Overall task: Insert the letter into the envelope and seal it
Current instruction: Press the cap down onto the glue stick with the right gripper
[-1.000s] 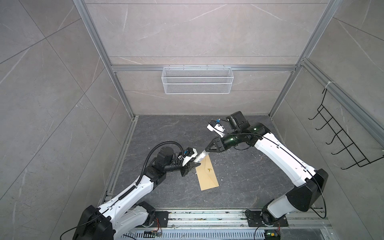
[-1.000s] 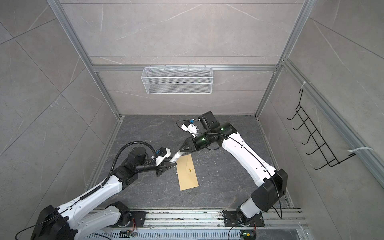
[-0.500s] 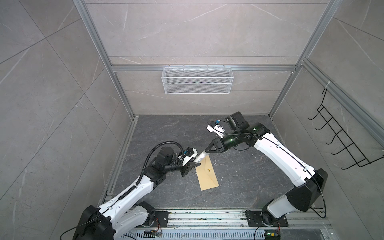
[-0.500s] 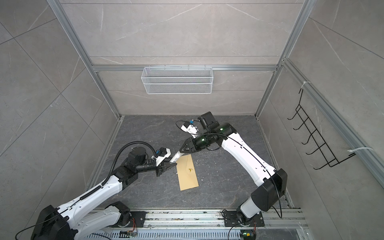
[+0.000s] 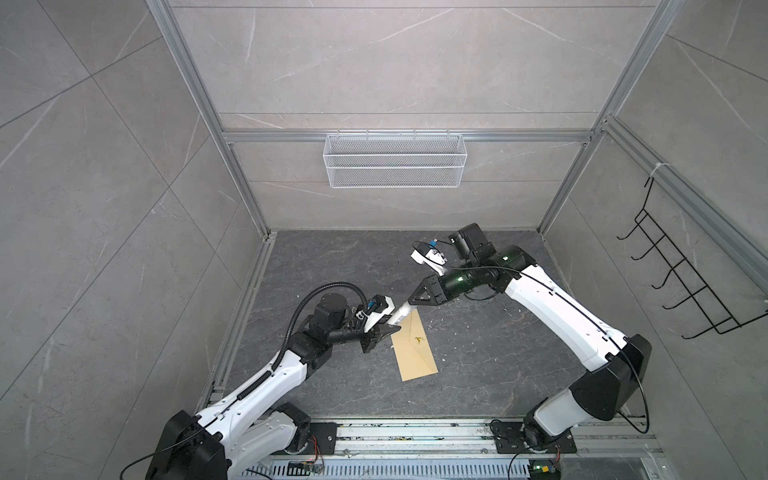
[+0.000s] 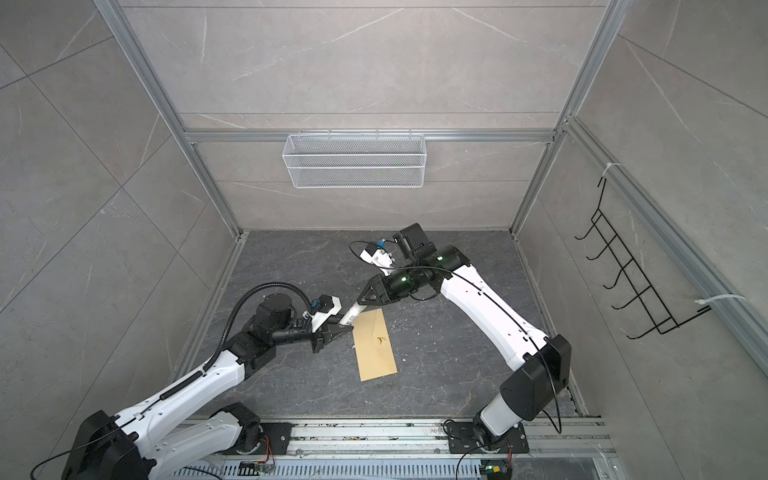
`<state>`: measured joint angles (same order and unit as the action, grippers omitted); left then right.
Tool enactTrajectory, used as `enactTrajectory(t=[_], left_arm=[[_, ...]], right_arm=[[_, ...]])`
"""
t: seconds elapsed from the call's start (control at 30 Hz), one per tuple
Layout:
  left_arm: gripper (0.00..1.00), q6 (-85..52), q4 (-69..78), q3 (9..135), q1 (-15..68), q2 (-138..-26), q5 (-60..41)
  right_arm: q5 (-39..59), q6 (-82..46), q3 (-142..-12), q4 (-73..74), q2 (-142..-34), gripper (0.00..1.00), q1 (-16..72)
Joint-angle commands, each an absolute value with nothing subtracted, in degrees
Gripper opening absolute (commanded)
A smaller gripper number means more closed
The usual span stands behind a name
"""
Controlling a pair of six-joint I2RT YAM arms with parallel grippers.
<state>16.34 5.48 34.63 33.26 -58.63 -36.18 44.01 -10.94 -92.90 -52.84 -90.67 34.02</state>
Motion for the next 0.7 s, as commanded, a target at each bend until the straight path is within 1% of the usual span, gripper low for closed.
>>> enactTrajectory(t=[0.0, 0.67], left_arm=[[0.00, 17.2, 7.7, 37.0, 33.4, -57.8, -38.0], [0.00, 17.6, 7.1, 37.1, 33.4, -57.6, -37.4]], right_arm=[[44.8, -11.7, -94.3, -52.2, -91.8, 0.30, 35.0], [43.4, -10.4, -95.0, -53.4, -93.9, 0.30, 37.5]])
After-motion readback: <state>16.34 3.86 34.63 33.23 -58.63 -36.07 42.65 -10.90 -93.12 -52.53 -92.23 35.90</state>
